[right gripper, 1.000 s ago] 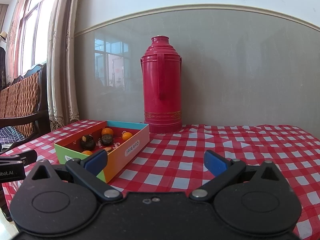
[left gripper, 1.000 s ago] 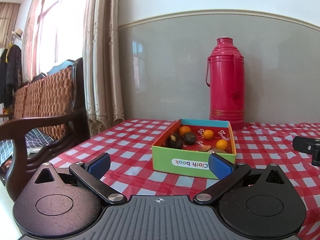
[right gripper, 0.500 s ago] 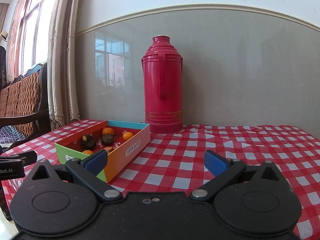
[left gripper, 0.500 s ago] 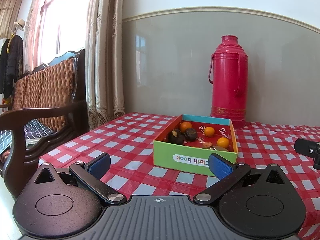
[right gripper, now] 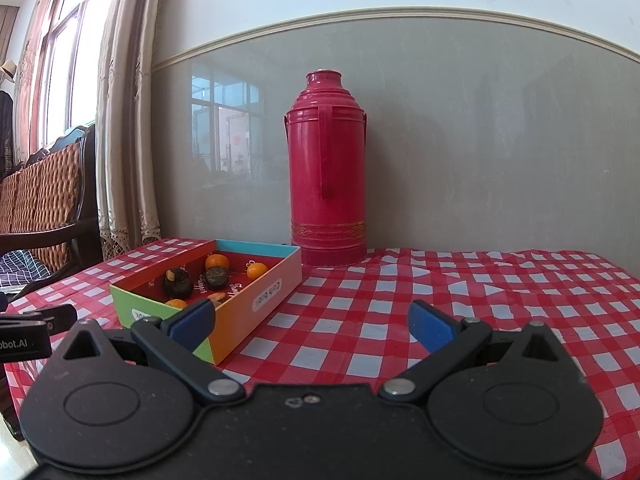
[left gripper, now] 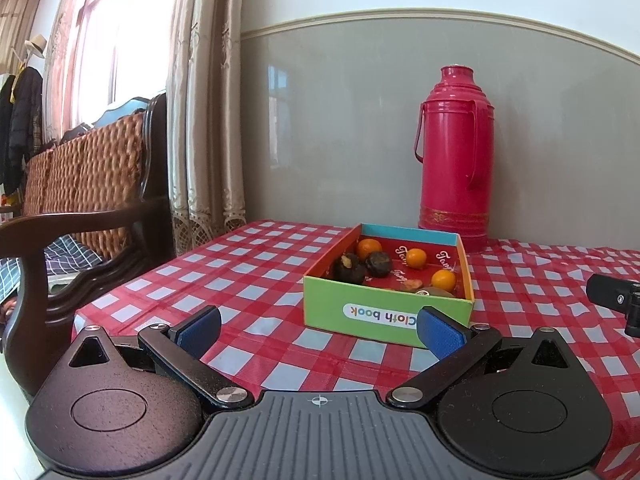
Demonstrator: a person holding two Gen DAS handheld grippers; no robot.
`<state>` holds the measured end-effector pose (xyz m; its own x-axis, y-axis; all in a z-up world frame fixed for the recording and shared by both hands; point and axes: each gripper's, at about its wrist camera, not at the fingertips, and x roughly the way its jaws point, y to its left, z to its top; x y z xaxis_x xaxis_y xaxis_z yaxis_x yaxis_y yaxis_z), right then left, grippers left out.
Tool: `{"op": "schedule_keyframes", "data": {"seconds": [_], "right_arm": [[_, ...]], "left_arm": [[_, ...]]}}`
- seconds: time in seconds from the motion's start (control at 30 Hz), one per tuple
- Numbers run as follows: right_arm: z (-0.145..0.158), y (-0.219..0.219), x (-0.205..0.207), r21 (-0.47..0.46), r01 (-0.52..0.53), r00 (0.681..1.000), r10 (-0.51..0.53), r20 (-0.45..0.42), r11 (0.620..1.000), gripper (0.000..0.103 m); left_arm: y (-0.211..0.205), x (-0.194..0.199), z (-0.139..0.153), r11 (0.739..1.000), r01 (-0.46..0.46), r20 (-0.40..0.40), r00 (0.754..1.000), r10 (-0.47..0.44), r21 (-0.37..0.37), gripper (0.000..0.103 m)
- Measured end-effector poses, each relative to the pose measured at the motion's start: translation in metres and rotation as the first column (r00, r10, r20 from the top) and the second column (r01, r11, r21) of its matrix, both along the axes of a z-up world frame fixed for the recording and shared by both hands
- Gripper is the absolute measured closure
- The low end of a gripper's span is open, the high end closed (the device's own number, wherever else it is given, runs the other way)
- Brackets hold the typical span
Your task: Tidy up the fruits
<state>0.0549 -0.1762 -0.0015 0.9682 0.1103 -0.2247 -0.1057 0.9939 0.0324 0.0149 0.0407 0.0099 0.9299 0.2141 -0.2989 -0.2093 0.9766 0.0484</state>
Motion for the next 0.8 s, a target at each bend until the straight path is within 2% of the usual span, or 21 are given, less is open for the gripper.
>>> {"op": "schedule_keyframes", "data": {"seconds": [0.8], "right_arm": [[0.0003, -0.0008, -0.0003, 0.003, 0.003, 1.000, -0.003, 0.002, 1.000, 0.006]], "left_arm": [[0.0009, 0.0007, -0.0023, 1.000, 0.004, -0.013, 1.000, -0.004, 0.000, 0.000]]}}
